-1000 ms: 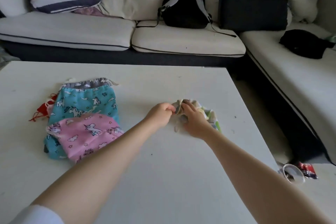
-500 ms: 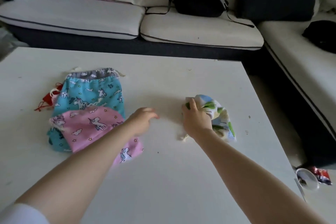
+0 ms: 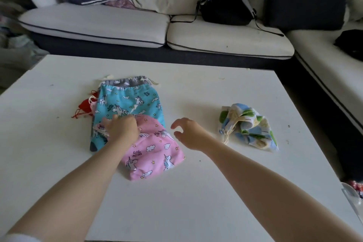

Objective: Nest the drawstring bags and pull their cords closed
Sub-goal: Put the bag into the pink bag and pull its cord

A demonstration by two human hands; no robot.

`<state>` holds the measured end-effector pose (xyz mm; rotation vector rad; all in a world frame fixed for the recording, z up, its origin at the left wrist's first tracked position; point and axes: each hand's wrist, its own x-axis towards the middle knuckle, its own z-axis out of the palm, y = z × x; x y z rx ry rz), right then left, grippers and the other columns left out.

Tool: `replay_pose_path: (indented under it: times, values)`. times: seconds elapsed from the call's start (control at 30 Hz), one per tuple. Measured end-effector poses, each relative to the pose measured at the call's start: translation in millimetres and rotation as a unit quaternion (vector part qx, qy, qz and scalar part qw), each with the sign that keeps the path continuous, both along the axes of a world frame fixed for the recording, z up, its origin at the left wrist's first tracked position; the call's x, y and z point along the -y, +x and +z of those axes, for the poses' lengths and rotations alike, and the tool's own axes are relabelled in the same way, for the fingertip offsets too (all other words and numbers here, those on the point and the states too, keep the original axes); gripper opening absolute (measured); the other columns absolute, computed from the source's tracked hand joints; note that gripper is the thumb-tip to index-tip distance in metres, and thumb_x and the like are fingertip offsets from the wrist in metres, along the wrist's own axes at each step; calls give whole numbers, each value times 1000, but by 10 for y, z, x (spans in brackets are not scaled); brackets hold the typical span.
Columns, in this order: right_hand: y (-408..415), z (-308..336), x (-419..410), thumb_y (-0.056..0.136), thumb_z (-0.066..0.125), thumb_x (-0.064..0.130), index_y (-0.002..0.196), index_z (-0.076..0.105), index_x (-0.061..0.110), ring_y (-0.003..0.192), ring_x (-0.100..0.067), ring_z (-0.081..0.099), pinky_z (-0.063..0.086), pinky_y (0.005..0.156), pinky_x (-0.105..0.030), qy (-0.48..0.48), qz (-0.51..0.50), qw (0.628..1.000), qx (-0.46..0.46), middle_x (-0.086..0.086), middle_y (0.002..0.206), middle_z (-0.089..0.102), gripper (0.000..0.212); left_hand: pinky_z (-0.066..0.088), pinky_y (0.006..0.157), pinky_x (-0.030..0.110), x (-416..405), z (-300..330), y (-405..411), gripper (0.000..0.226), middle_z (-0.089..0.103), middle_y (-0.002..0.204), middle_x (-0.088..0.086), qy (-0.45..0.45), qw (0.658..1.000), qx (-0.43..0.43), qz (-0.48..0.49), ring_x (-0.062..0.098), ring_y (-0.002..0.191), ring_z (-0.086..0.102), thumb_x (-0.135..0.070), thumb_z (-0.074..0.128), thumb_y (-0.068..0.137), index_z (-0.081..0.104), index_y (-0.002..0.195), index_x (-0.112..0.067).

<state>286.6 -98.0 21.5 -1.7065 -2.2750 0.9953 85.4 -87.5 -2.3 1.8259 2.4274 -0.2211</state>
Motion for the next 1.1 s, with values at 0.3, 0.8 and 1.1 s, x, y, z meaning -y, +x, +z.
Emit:
replay_pose_path:
  times: [0.3,0.8,1.1]
  values:
    - [-181,452,29,96,43,33,123,46,6,52,-19,54,50,56,-27,-162,-254,892,-338,-12,97,61,38,38,74,25,166,642,465,17,62,96,2,145,890,373,-219,18,86,56,-7,52,90,64,101,-9]
    - [531,1119,262,89,57,3,80,61,14,41,-3,46,37,42,-15,-12,-219,846,-486,-3,66,55,15,23,100,13,259,1272,1018,63,35,143,1,124,834,468,-264,13,134,30,2,51,85,30,141,-17]
    - [697,1332,357,83,64,0,82,67,16,75,-4,63,53,77,-19,88,-53,940,-324,6,81,69,17,12,113,25,324,1475,960,71,17,155,2,143,854,378,-328,15,143,14,-8,58,87,20,146,-21]
